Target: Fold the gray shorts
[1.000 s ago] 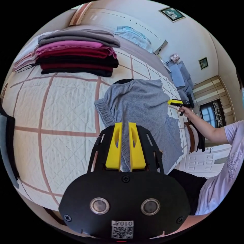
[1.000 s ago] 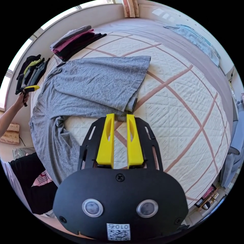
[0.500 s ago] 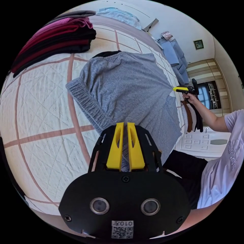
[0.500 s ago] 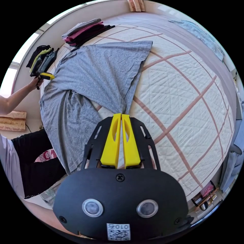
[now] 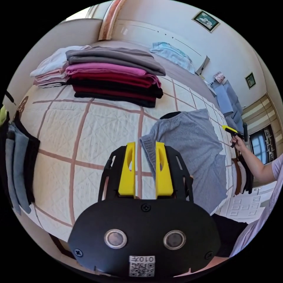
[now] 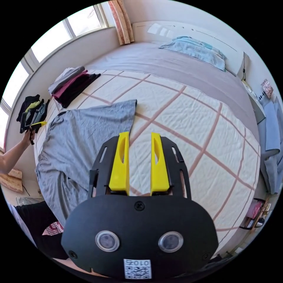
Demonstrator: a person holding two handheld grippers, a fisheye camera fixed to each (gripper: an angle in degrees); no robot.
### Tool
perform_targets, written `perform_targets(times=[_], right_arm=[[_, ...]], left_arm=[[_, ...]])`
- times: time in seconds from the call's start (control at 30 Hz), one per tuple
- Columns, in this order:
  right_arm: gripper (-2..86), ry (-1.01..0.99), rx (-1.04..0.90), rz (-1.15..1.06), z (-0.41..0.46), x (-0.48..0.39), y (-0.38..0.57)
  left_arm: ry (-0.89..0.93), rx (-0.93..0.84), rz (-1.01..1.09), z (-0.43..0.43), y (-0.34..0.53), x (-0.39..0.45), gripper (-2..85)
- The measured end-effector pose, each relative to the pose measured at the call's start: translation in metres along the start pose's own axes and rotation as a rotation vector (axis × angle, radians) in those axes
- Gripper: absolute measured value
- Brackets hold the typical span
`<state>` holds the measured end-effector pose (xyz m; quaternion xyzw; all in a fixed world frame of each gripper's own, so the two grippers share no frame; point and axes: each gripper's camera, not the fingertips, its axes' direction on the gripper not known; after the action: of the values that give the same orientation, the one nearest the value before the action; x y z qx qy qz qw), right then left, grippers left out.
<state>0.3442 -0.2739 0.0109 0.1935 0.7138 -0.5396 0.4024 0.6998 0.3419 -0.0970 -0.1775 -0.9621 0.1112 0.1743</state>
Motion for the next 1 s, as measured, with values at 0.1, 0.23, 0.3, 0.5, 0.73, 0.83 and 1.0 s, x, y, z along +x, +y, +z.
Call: perform_targets(times=[0.1,0.23,0.3,0.5,0.73,0.83,1.0], right_arm=[[9.8,-0.026,0.008,-0.025,0.027,-0.007,-0.054],[7.1,-0.094,-0.113,-0.057,0.075,-0.022,-0.1],[4.4,-0.053,-0.16,-0.1,0.08,-0.035,-0.11],[2.2,0.184,-0.044,-0.147,0.062,-0.058,-0.147],[5.4,0.267,-0.112,-0.177,0.094,-0.062,-0.168],[5.8,0.273,-0.028,-0.13,0.059,-0.043,-0.146],[5.1,0.248,0.025,-0.085,-0.006,-0.024,-0.048]], left_arm=[[0.077,-0.018,-0.001,0.022,-0.017,-0.001,9.2],[0.063,-0.086,0.014,0.046,-0.03,0.012,5.5],[-0.029,-0.085,0.025,0.045,-0.03,0.019,2.3],[-0.006,0.021,-0.016,0.023,-0.025,0.0,0.0],[0.107,0.096,-0.226,0.038,-0.007,-0.026,1.1],[0.131,0.186,-0.277,0.017,0.011,-0.036,3.1],[0.059,0.258,-0.245,-0.047,0.058,-0.031,6.0]])
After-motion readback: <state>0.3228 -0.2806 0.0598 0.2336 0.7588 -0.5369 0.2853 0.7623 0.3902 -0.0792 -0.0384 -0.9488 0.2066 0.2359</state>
